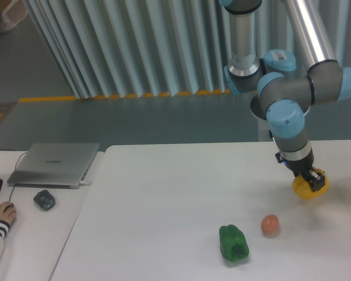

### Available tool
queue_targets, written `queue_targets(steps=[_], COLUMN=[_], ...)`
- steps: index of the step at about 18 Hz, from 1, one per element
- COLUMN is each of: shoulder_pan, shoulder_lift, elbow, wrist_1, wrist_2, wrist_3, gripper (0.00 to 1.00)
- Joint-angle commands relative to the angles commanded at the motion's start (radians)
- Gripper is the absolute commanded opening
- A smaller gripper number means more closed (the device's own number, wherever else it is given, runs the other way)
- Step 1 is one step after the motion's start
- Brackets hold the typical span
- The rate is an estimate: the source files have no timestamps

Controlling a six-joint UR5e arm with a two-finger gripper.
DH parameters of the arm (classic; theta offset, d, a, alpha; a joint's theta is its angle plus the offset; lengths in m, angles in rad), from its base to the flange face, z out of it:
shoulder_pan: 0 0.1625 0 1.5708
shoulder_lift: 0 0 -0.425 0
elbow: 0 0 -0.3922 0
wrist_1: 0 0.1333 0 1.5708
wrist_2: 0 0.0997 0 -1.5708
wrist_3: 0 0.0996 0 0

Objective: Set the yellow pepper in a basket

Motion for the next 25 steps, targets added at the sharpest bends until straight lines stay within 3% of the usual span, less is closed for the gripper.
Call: queue_targets(steps=[4, 8, 13, 20, 25], shoulder_pan=[0.012, 0.089, 0.208, 0.307, 0.347], shoulder_lift=[0.003, 0.011, -0.012, -0.104, -0.146], elbow=[0.051, 0.083, 0.097, 0.111, 0.135], wrist_1=[0.003, 0.021, 0.136, 0.351, 0.388], wrist_2=[-0.022, -0.069, -0.155, -0.161, -0.16], wrist_3=[0.171, 0.34, 0.465, 0.474, 0.472], gripper=[0.51, 0.51, 0.49, 0.47, 0.48])
